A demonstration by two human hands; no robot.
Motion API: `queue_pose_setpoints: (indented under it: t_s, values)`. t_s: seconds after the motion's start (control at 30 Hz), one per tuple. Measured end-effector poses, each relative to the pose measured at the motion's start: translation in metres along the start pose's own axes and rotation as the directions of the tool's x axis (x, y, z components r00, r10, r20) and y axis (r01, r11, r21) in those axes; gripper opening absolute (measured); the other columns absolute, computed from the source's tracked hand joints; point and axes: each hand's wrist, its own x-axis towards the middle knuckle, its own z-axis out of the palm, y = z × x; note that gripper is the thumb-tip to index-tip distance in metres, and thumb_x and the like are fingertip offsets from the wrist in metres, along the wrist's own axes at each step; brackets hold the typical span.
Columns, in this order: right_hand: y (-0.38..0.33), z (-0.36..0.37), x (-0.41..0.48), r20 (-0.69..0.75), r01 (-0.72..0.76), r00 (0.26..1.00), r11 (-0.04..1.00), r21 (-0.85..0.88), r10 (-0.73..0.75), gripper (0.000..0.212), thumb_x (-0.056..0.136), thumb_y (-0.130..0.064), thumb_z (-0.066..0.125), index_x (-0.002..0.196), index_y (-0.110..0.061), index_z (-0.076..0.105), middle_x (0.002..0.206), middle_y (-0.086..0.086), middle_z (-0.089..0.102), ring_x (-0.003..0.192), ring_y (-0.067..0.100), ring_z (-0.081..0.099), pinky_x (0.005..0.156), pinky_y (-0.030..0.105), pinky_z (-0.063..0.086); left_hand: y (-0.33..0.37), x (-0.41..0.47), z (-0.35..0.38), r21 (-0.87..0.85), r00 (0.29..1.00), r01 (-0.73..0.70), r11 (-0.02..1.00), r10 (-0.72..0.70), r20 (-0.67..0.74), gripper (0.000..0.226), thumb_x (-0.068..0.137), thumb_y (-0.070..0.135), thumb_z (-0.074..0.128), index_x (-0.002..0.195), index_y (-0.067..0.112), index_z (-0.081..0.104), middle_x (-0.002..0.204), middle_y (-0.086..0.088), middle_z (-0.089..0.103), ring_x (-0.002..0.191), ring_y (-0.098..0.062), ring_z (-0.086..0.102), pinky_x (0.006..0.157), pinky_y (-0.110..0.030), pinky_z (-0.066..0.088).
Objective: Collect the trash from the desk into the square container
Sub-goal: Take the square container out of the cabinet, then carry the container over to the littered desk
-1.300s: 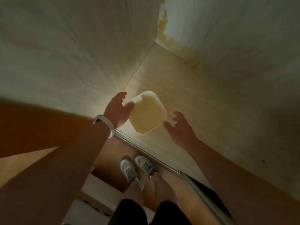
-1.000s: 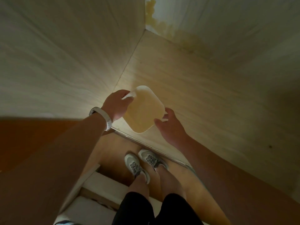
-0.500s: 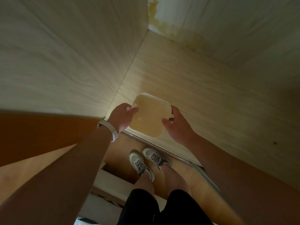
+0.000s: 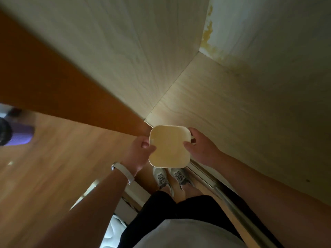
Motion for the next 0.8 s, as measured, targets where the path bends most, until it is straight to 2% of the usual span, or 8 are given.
queue_pose_setpoints:
  t_s: [0.13, 0.2, 0.33, 0.43, 0.5, 0.67, 0.8]
  values:
    - [-0.028, 0.011, -0.014, 0.074, 0.062, 0.995, 0.998, -0.013, -0.061, 0.041, 0.094, -0.028, 0.054, 0.133, -0.032, 0.044, 0.109, -0.01, 0.057, 0.096, 0.011, 0.058, 0.065, 0.026, 0.045, -0.01, -0.043, -0.019, -0.131, 0.994, 0.034, 0.991, -0.047, -0.099, 0.009, 0.084, 0.017, 0.069, 0.088, 0.019, 0.062, 0.085, -0.006, 0.062, 0.075, -0.022, 0.058, 0.067, -0.038, 0.051]
    - [-0.042, 0.017, -0.019, 0.112, 0.1, 0.989, 0.994, -0.035, -0.096, 0.042, 0.095, -0.028, 0.055, 0.135, -0.032, 0.043, 0.111, -0.01, 0.057, 0.095, 0.009, 0.058, 0.065, 0.025, 0.046, -0.017, -0.061, -0.03, -0.219, 0.985, 0.045, 0.975, -0.079, -0.152, 0.01, 0.083, 0.017, 0.07, 0.09, 0.017, 0.064, 0.086, -0.008, 0.064, 0.077, -0.024, 0.061, 0.07, -0.041, 0.054]
    - [-0.072, 0.031, -0.026, 0.202, 0.206, 0.961, 0.976, -0.064, -0.189, 0.042, 0.095, -0.026, 0.056, 0.135, -0.028, 0.045, 0.111, -0.011, 0.058, 0.097, 0.007, 0.059, 0.069, 0.025, 0.049, -0.031, -0.098, -0.052, -0.434, 0.96, -0.012, 0.901, -0.111, -0.256, 0.014, 0.083, 0.003, 0.07, 0.091, 0.014, 0.066, 0.084, -0.006, 0.067, 0.076, -0.02, 0.064, 0.061, -0.02, 0.052]
    - [-0.097, 0.045, -0.027, 0.272, 0.274, 0.932, 0.957, -0.089, -0.242, 0.041, 0.094, -0.028, 0.056, 0.134, -0.03, 0.046, 0.114, -0.01, 0.06, 0.101, 0.011, 0.06, 0.083, 0.037, 0.055, -0.045, -0.123, -0.069, -0.577, 0.949, -0.046, 0.815, -0.145, -0.281, 0.023, 0.077, 0.007, 0.074, 0.099, 0.009, 0.068, 0.094, -0.014, 0.073, 0.084, -0.026, 0.069, 0.071, -0.03, 0.055]
    - [-0.114, 0.056, -0.028, 0.32, 0.318, 0.908, 0.943, -0.101, -0.272, 0.041, 0.095, -0.029, 0.056, 0.135, -0.032, 0.044, 0.113, -0.01, 0.06, 0.102, 0.011, 0.06, 0.086, 0.038, 0.054, -0.057, -0.137, -0.08, -0.663, 0.936, -0.083, 0.744, -0.169, -0.308, 0.034, 0.072, 0.009, 0.074, 0.104, 0.003, 0.067, 0.1, -0.02, 0.073, 0.088, -0.031, 0.069, 0.078, -0.039, 0.056]
    - [-0.154, 0.091, -0.029, 0.437, 0.416, 0.829, 0.907, -0.065, -0.349, 0.043, 0.096, -0.028, 0.056, 0.137, -0.032, 0.042, 0.113, -0.015, 0.057, 0.096, -0.001, 0.057, 0.076, 0.021, 0.05, -0.084, -0.172, -0.106, -0.772, 0.913, -0.164, 0.613, -0.202, -0.355, 0.04, 0.073, 0.002, 0.073, 0.111, -0.005, 0.063, 0.098, -0.02, 0.072, 0.089, -0.032, 0.068, 0.077, -0.035, 0.055]
    - [-0.182, 0.122, -0.032, 0.498, 0.474, 0.779, 0.878, -0.069, -0.382, 0.045, 0.095, -0.031, 0.057, 0.138, -0.029, 0.042, 0.121, -0.006, 0.058, 0.103, 0.009, 0.06, 0.081, 0.028, 0.055, -0.108, -0.198, -0.122, -0.804, 0.89, -0.219, 0.553, -0.225, -0.398, 0.046, 0.068, 0.008, 0.072, 0.113, -0.003, 0.064, 0.1, -0.019, 0.072, 0.09, -0.029, 0.068, 0.082, -0.036, 0.054]
